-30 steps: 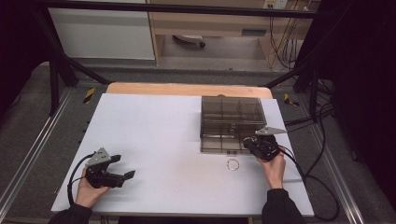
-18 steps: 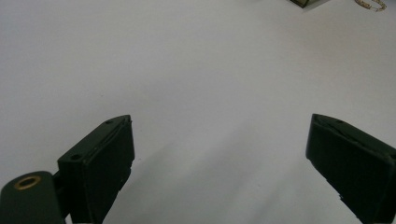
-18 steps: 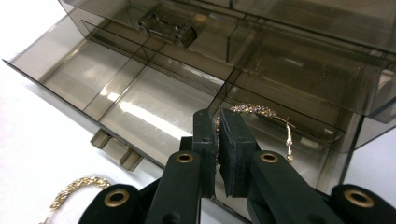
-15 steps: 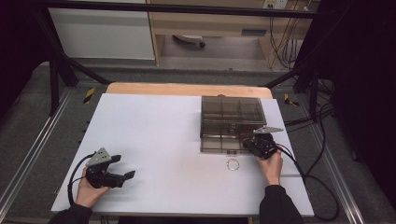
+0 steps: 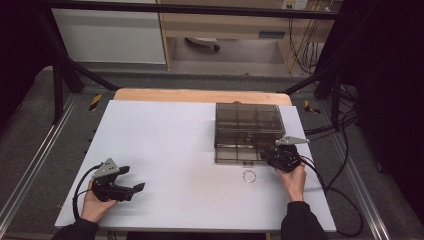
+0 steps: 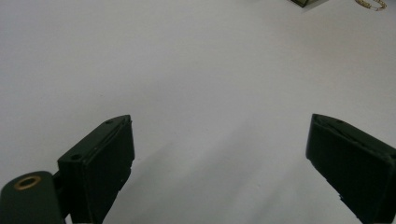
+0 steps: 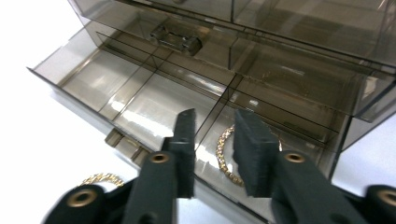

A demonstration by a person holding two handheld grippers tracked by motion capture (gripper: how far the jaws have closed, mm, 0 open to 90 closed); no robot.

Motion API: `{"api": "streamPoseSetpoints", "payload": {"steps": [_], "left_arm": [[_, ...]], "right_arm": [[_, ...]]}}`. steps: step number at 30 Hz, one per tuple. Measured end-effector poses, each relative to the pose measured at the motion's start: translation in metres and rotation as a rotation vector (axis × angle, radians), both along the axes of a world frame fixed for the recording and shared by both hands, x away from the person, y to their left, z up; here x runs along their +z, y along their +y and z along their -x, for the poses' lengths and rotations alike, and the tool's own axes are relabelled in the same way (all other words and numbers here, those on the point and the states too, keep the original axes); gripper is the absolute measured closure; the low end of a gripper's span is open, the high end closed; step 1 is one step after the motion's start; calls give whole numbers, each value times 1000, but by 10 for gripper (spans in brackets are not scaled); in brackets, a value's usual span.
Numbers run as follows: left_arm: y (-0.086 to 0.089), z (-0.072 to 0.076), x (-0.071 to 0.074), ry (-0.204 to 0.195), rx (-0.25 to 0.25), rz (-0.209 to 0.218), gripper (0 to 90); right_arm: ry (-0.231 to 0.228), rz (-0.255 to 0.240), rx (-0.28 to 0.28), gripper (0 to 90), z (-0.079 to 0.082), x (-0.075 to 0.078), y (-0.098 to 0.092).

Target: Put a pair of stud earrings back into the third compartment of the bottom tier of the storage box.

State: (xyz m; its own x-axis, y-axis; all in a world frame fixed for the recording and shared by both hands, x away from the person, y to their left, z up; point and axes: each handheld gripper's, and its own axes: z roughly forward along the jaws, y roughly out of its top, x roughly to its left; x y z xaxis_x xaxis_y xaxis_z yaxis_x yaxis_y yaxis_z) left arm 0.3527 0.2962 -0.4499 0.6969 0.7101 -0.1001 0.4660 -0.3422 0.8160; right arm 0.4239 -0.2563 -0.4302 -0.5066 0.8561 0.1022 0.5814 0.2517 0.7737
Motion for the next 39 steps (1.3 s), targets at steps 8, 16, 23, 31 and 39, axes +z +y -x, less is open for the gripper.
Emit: {"api": "streamPoseSetpoints", "payload": {"steps": [8, 16, 23, 31, 39], "left_arm": [[0, 0, 0, 1, 3, 0, 77], [0, 0, 0, 2, 4, -1, 77], [0, 0, 0, 2, 4, -6, 77], [0, 0, 0, 2, 2, -6, 77], [0, 0, 0, 3, 1, -6, 77]], "right_arm": [[-31, -28, 36, 453, 17, 11, 2], [-33, -52, 45, 244, 31, 13, 7], [-13, -48, 61, 100, 43, 7, 14], [32, -63, 79, 50, 47, 0, 21], [45, -86, 92, 42, 50, -6, 29]]}}
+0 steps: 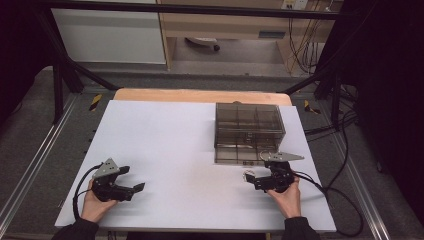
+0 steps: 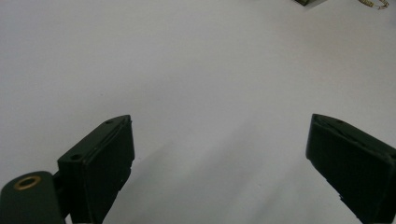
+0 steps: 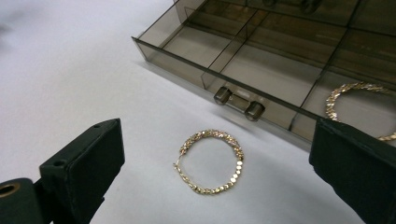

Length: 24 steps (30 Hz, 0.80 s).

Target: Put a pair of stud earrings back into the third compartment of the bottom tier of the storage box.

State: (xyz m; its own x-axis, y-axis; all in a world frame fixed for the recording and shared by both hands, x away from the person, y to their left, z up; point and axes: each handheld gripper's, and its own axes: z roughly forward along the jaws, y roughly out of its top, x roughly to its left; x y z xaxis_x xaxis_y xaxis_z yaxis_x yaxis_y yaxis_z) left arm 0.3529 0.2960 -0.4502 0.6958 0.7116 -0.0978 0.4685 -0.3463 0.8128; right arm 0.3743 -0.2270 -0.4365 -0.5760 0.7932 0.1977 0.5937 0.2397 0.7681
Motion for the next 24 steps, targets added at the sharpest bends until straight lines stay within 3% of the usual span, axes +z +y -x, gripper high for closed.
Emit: {"api": "streamPoseSetpoints", "payload": {"steps": [6, 10, 24], "left_arm": [[0, 0, 0, 2, 0, -2, 77], [0, 0, 0, 2, 0, -2, 77], [0, 0, 0, 3, 1, -2, 77]], "right_arm": [[23, 28, 26, 57, -1, -5, 10], [28, 9, 40, 103, -1, -8, 16], [37, 14, 59, 533, -1, -14, 21]]}}
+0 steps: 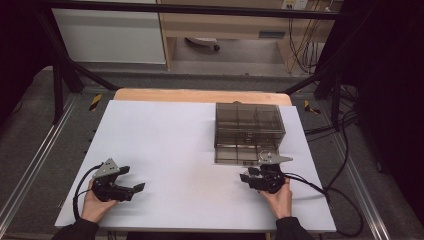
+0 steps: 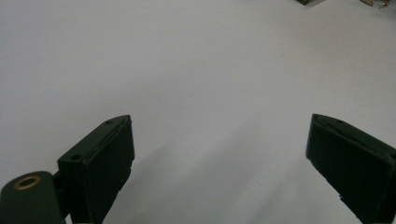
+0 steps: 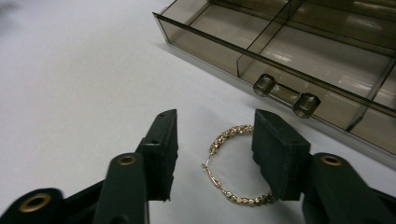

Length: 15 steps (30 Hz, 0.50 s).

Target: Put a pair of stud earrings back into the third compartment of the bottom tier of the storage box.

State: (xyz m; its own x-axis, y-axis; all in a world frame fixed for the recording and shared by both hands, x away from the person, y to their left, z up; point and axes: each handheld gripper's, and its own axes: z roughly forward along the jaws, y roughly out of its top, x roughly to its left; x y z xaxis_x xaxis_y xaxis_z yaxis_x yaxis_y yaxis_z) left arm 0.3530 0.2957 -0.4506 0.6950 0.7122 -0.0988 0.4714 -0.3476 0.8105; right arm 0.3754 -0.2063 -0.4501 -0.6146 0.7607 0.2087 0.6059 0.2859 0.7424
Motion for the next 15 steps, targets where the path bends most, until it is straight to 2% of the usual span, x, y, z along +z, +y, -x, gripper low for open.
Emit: {"api": "streamPoseSetpoints", "payload": {"steps": [4, 15], "left_arm": [[0, 0, 0, 0, -1, 0, 77], [0, 0, 0, 1, -1, 1, 77]], "right_arm": [[2, 6, -4, 617, 0, -1, 1], [19, 31, -12, 757, -1, -5, 4]]}}
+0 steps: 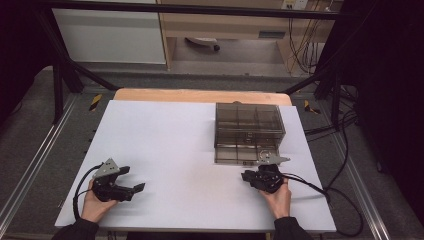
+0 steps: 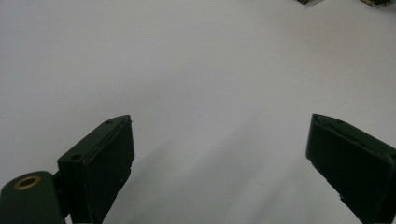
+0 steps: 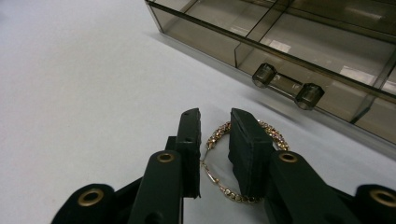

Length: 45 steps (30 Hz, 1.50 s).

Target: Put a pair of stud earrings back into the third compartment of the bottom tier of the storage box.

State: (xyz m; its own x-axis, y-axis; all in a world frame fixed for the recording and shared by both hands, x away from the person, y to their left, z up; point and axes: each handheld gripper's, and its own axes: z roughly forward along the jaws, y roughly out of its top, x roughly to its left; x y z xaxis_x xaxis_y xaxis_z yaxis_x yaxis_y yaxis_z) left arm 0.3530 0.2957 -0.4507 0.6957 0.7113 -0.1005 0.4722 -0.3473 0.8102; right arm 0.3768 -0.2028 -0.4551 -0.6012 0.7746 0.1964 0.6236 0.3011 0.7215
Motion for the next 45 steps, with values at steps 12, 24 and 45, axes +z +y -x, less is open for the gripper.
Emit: {"api": "streamPoseSetpoints", "payload": {"steps": [12, 24, 45], "left_arm": [[0, 0, 0, 2, -2, 1, 77], [0, 0, 0, 3, 0, 1, 77], [0, 0, 0, 1, -2, 1, 77]], "right_arm": [[-21, 51, -10, 843, 1, 0, 7], [-2, 38, -15, 847, 5, 2, 7], [-6, 45, -19, 872, 6, 2, 7]]}}
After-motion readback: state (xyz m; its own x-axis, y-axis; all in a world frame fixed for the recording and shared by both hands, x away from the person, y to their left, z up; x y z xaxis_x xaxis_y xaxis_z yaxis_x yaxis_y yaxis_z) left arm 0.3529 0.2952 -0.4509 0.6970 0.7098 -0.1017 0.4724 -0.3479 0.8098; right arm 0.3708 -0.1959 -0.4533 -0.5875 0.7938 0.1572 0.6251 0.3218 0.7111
